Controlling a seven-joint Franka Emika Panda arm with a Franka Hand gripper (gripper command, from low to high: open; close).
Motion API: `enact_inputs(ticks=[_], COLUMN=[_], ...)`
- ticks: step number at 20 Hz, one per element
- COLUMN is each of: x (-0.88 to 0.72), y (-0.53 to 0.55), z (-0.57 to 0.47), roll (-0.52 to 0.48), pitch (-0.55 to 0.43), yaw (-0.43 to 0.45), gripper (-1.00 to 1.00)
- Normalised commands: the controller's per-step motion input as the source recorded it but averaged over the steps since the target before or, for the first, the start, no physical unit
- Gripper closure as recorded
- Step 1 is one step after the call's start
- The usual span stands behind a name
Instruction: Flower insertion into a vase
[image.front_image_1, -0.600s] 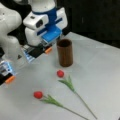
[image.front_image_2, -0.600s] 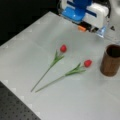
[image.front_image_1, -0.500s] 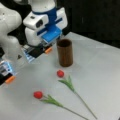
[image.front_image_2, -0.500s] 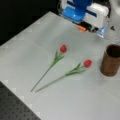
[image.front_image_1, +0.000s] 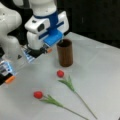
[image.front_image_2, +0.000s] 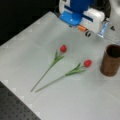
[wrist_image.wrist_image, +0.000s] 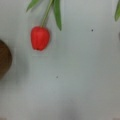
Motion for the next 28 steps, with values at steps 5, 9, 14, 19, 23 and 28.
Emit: enact_inputs(ticks=[5,9,14,19,23,28], x=[0.29,0.29,0.39,0.37,0.28,0.22], y=[-0.22,-0.13,-0.1,-0.13,-0.08,-0.04], z=[-0.27,-0.2,-0.33,-0.32,-0.14,-0.04], roll=[-0.067,-0.055,-0.037,-0.017,-0.018,-0.028], pitch=[-0.045,-0.011,0.0,0.004,0.019,0.044], yaw=[0.039,0.157,0.188,0.158,0.111,0.096], gripper=[-1.0,-1.0,-1.0,-1.0,-1.0,-1.0])
